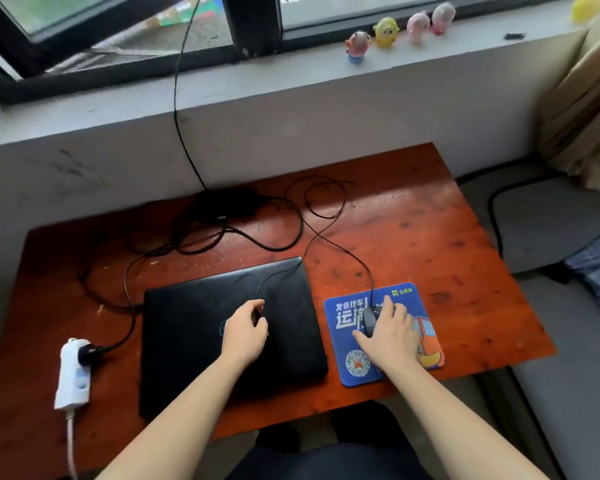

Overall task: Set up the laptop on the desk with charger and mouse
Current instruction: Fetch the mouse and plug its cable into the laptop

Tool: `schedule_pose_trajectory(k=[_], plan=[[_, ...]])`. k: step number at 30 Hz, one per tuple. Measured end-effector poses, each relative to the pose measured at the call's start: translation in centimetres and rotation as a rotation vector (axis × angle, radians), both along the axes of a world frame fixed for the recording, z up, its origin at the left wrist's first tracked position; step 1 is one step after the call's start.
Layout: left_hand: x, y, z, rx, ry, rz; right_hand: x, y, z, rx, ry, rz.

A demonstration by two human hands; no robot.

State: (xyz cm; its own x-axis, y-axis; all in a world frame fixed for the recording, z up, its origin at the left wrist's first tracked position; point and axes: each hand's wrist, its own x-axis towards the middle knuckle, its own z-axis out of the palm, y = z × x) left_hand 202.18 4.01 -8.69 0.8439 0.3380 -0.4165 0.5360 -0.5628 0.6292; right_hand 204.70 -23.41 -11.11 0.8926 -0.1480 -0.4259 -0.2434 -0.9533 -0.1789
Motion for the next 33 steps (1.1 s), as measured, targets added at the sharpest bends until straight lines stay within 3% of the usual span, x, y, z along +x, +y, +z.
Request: schedule_pose_trajectory(k=[6,13,24,33], plan=[[0.4,4.0,4.6,-0.077,-0.180,0.292,3.6,6.8,2.2,0.235,-0.114,0.200],[-3.6,10.7,7.4,0.160,-0.317,0.398,4.6,16.0,2.8,0.355,-0.042,0.465],[-5.8,22.9,6.6,-0.108,-0.488,0.838,0.9,26.2,2.9,0.276,0.026,0.563],[-9.0,26.4,-0.7,-0.229,-0.311,0.711,-3.3,34.2,0.2,0.149,-0.029,0.549]])
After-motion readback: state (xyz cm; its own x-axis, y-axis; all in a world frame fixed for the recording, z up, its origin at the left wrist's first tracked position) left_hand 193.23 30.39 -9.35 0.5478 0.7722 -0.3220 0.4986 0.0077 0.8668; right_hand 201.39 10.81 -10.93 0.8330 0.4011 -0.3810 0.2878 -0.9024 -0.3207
